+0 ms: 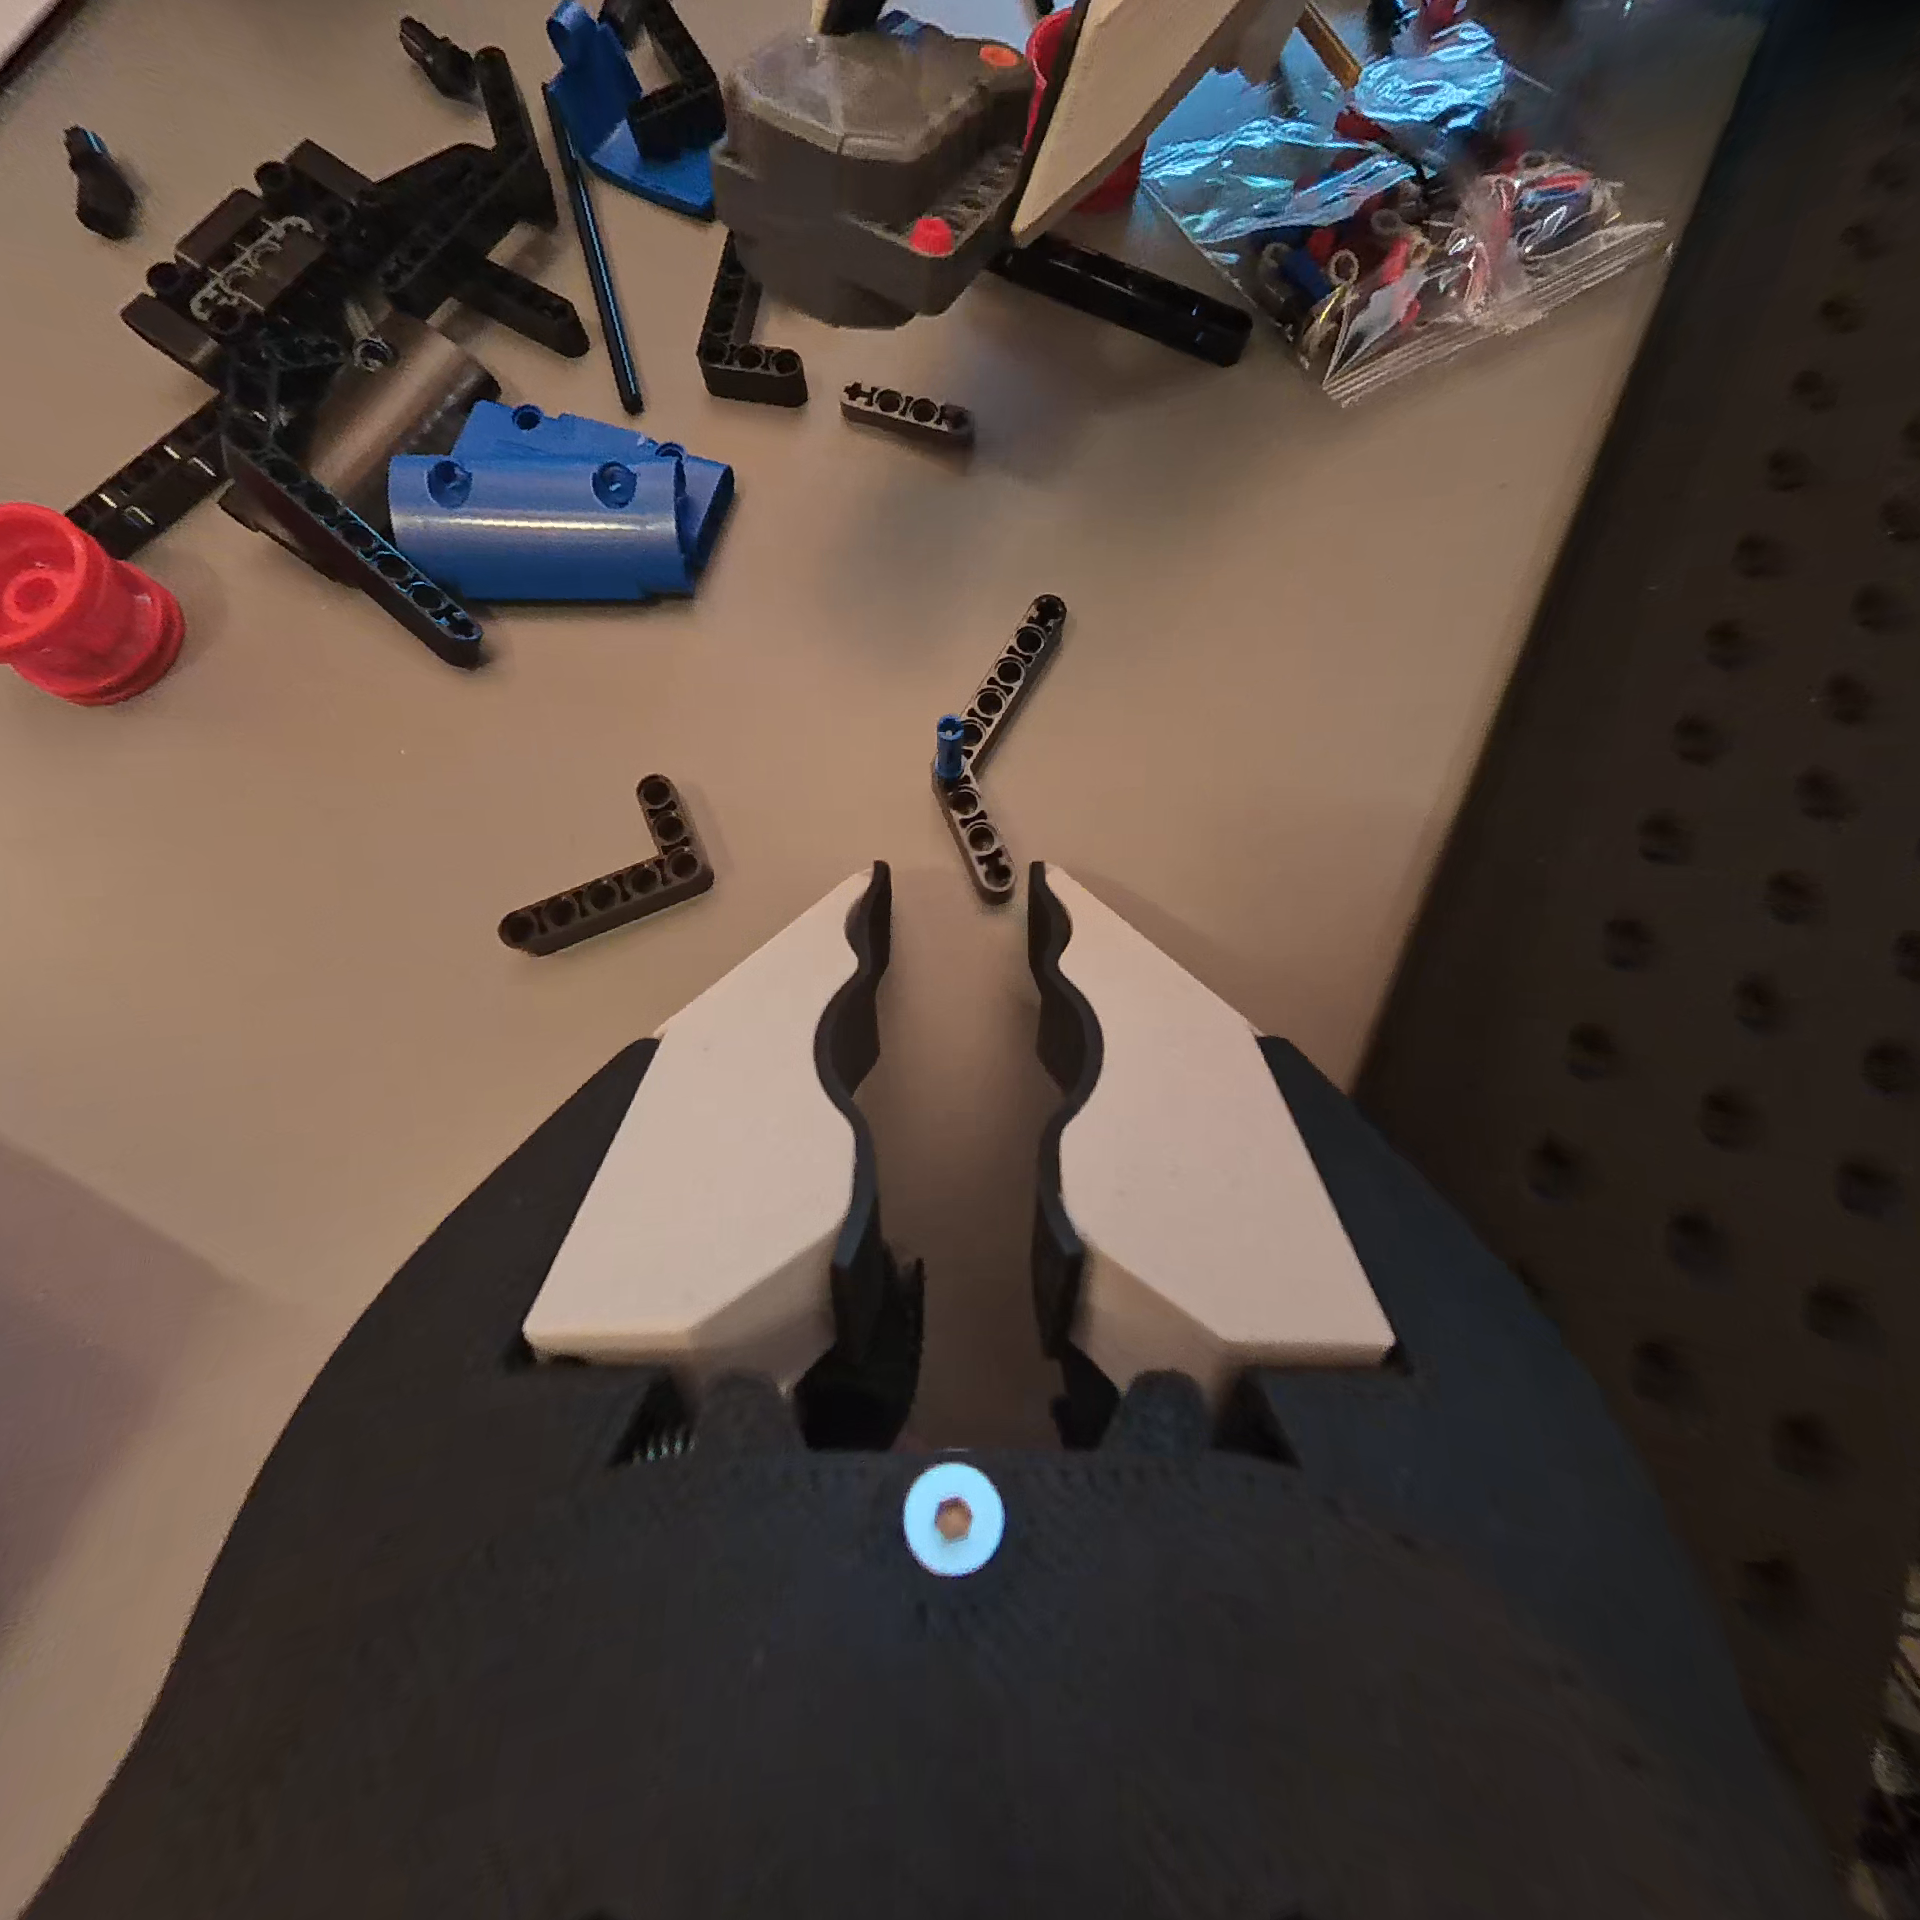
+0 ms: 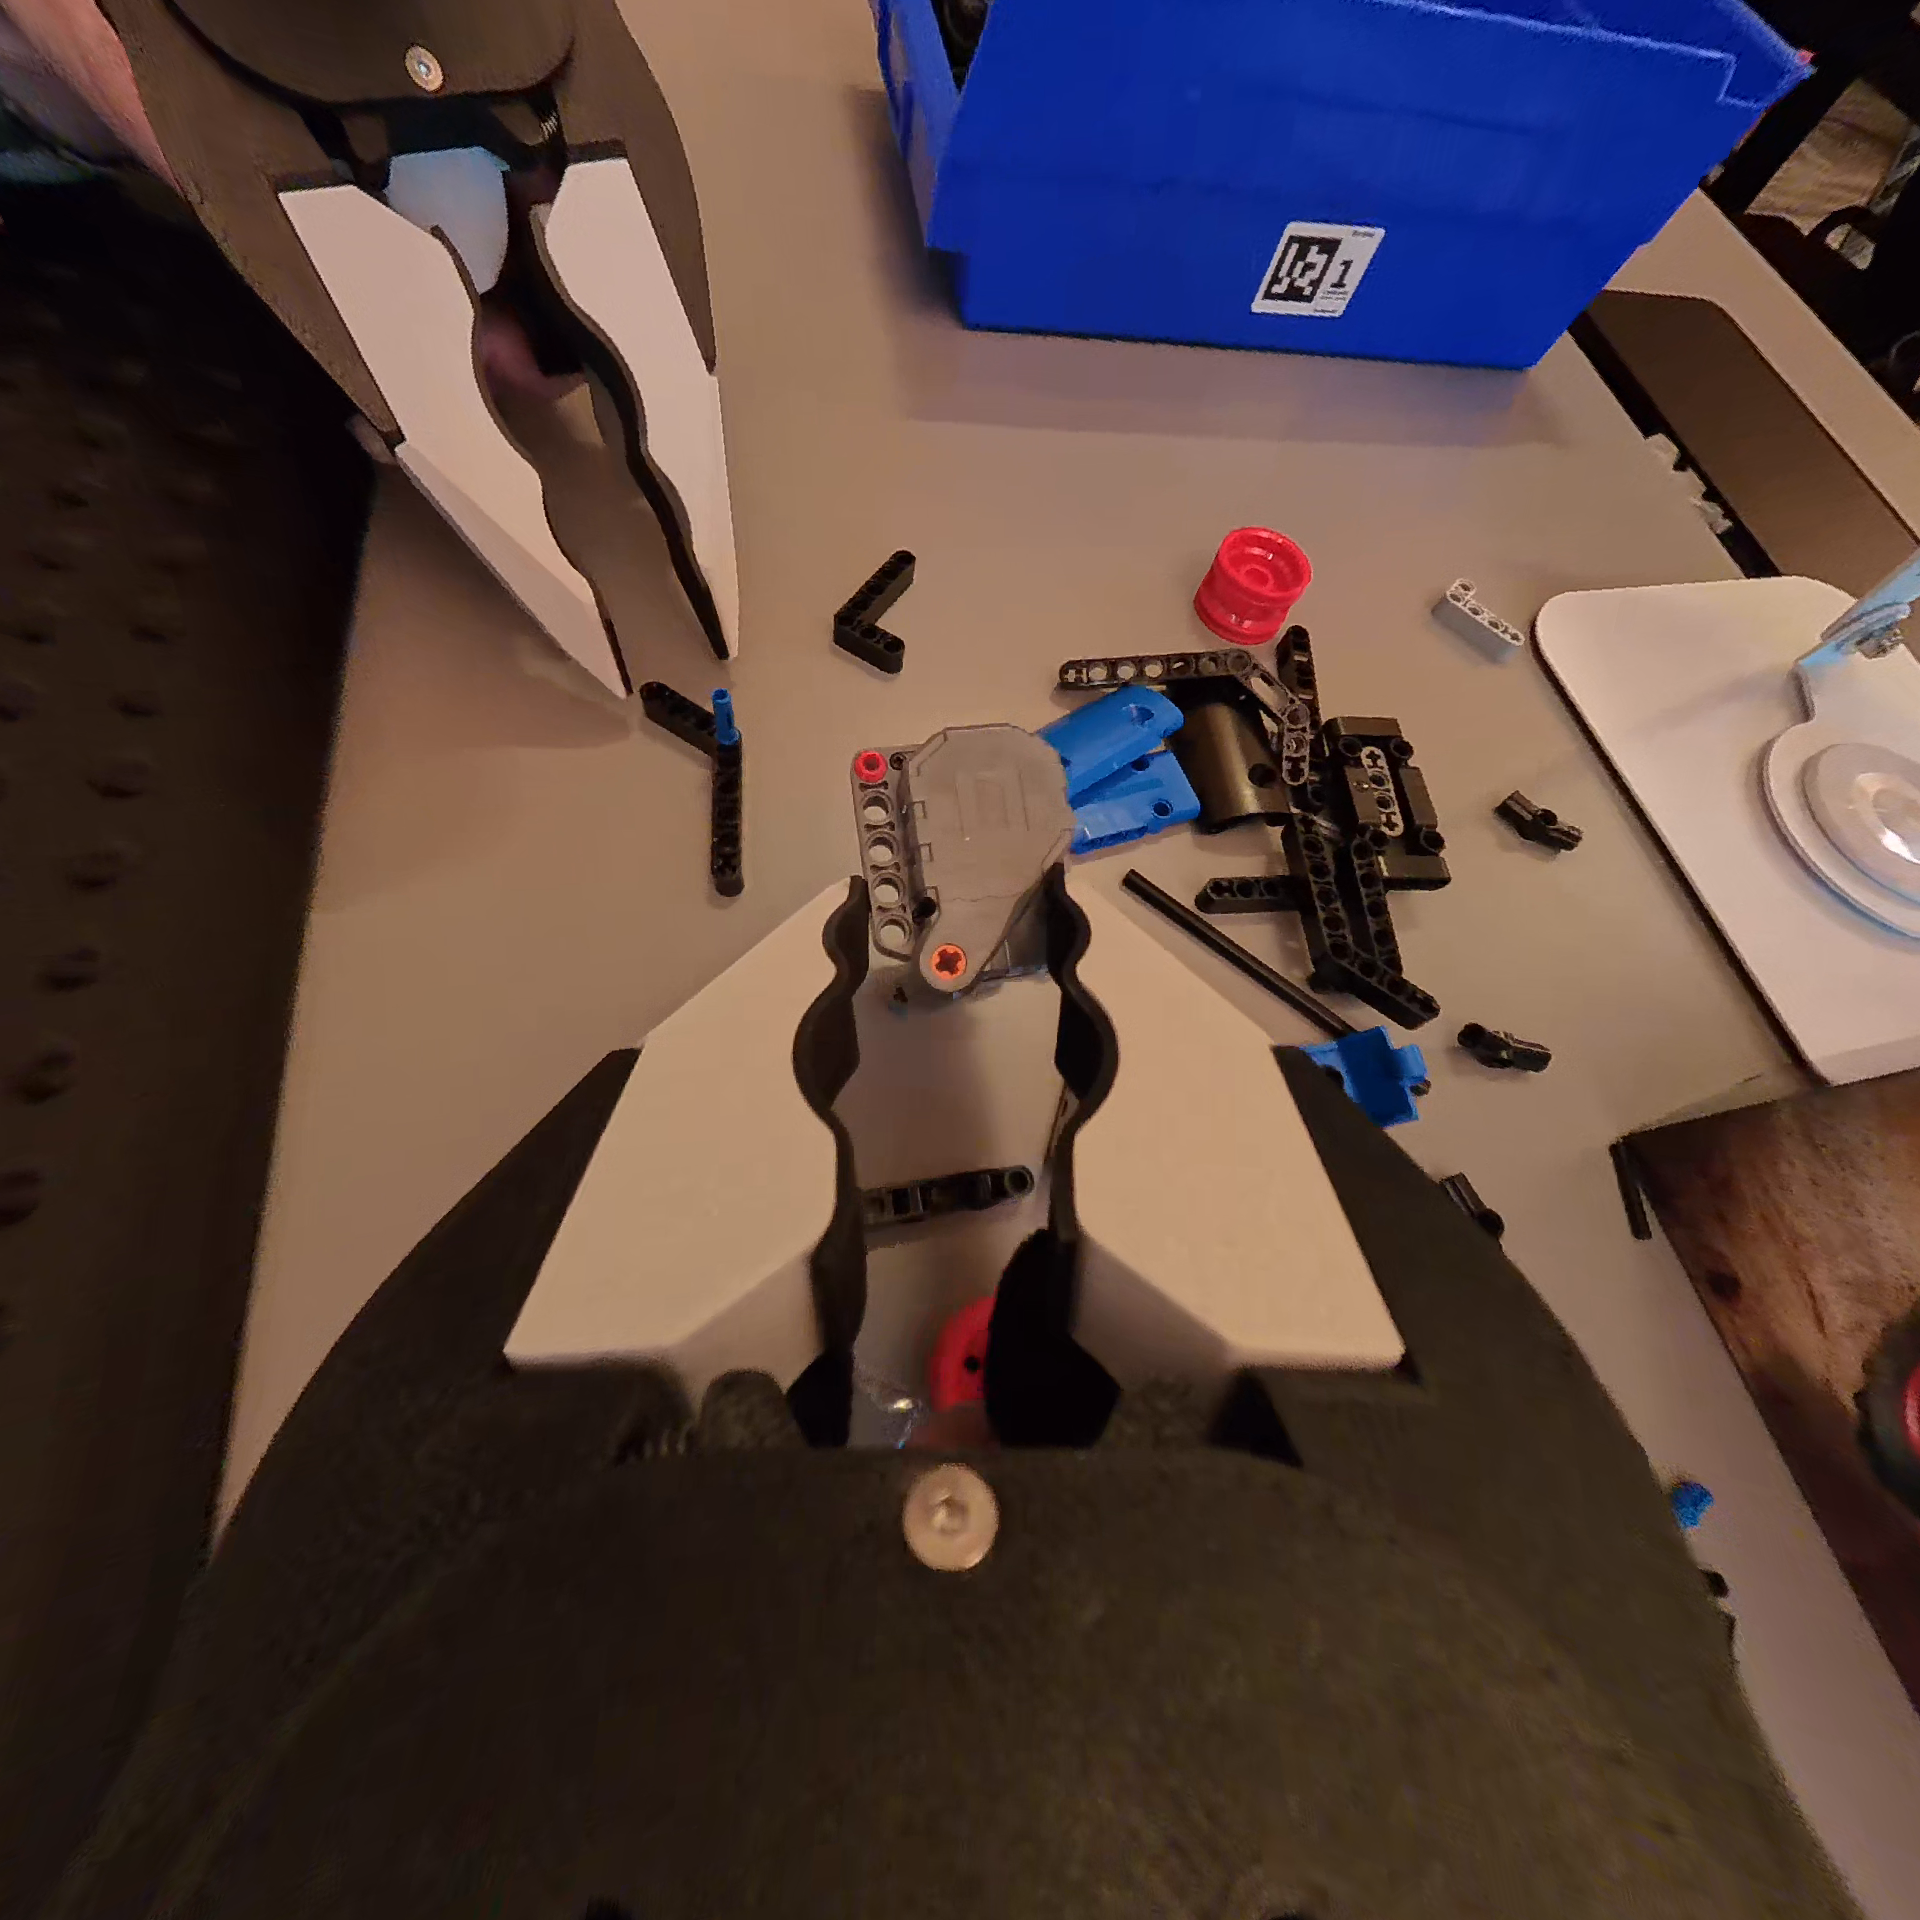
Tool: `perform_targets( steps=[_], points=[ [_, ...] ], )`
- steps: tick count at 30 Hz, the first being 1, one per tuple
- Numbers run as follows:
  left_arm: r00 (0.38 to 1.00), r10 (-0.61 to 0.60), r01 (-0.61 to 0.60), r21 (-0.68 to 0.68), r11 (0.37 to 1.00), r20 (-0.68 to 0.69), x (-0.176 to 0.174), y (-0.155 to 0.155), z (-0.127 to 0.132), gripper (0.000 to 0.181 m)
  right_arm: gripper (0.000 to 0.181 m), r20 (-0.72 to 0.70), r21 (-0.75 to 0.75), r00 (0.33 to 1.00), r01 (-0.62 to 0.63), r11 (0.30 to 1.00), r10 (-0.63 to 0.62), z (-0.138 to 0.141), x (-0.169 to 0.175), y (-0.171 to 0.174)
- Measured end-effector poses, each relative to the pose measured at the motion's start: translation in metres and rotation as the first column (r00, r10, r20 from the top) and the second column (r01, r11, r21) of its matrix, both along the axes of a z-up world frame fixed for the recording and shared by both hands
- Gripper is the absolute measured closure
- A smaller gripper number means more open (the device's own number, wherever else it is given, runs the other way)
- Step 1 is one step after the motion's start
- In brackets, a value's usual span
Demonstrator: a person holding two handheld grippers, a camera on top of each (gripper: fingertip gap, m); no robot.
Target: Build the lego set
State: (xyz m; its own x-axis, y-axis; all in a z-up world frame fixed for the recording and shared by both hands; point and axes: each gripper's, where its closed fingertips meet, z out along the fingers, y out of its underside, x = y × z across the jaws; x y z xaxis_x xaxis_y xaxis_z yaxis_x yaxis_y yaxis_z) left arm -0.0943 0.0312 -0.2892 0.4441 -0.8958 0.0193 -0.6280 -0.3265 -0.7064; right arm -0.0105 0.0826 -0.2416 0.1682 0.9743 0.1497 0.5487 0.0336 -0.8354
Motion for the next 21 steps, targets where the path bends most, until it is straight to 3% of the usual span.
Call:
perform_targets(
  steps=[6,13,21],
  points=[
    [1.0,0.003,-0.004,0.01,1.0,0.025,0.004,-0.001,0.004,0.154,0.149,-0.012,0.019,1.0,-0.004,1.0,0.004,0.002,-0.007,-0.004],
    [0.994,-0.001,-0.021,0.193,0.981,0.112,0.013,0.024,0.042,0.143,0.149,-0.017,0.065,1.0,-0.018,0.998,0.019,0.008,-0.016,-0.009],
    [0.987,-0.153,0.127,0.364,0.923,0.042,0.041,0.032,0.054,0.13,0.149,-0.02,0.102,0.999,-0.038,0.994,0.04,0.015,-0.027,-0.019]
  ],
)
